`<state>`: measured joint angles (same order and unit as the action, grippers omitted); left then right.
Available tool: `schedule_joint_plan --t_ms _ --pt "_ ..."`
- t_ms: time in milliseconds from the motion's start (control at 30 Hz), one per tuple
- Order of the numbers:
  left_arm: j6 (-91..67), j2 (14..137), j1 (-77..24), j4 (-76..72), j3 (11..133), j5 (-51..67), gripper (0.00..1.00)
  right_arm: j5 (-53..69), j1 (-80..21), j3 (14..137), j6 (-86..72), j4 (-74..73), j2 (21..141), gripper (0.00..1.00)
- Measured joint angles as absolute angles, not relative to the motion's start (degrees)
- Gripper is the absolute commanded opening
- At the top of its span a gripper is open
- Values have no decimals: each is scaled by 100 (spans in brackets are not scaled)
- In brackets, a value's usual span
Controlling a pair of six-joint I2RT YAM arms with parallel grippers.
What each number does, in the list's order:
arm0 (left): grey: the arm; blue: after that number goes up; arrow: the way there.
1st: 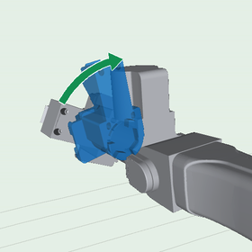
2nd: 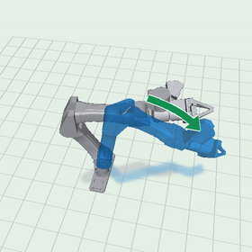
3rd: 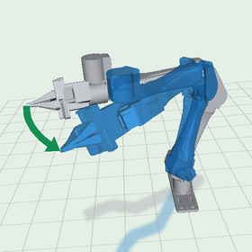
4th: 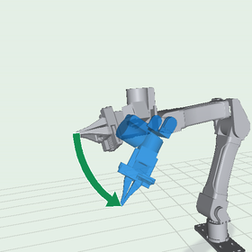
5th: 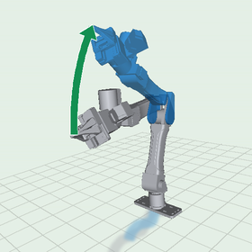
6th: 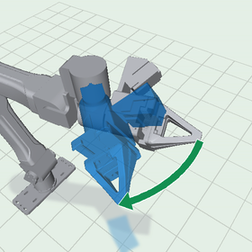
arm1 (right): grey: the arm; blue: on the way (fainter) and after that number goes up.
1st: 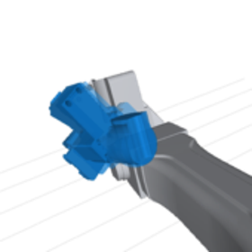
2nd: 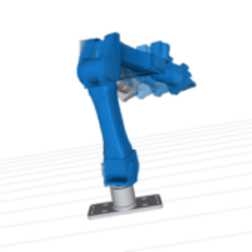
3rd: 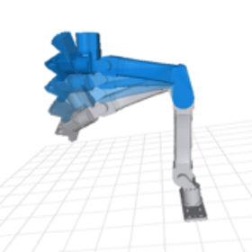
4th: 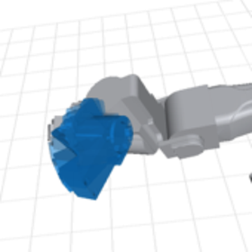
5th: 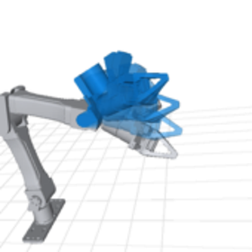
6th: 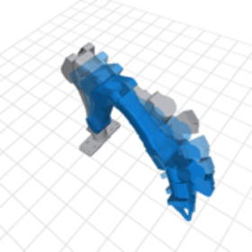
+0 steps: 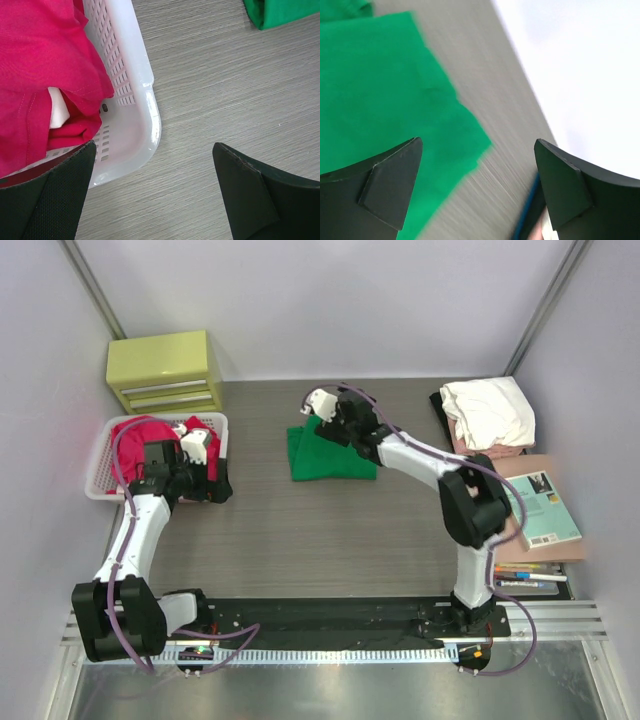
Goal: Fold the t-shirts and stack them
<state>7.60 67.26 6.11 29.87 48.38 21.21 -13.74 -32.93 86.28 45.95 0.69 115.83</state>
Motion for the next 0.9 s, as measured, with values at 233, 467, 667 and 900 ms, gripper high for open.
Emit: schedule_joint_plan --t_ms 233,467,667,900 --pt "773 6672 576 2971 4827 2156 100 -1315 -3068 6630 3579 -16 8444 1" --pt "805 6659 -62 3028 5006 1839 100 -617 -2370 5391 2698 -954 6692 1" --pt "967 7852 -1500 3155 6547 1673 100 -165 -2344 4895 2558 -1575 6912 1" --pt "810 10055 -1874 3166 8409 1966 75 346 -2311 6285 2521 -1780 8464 1"
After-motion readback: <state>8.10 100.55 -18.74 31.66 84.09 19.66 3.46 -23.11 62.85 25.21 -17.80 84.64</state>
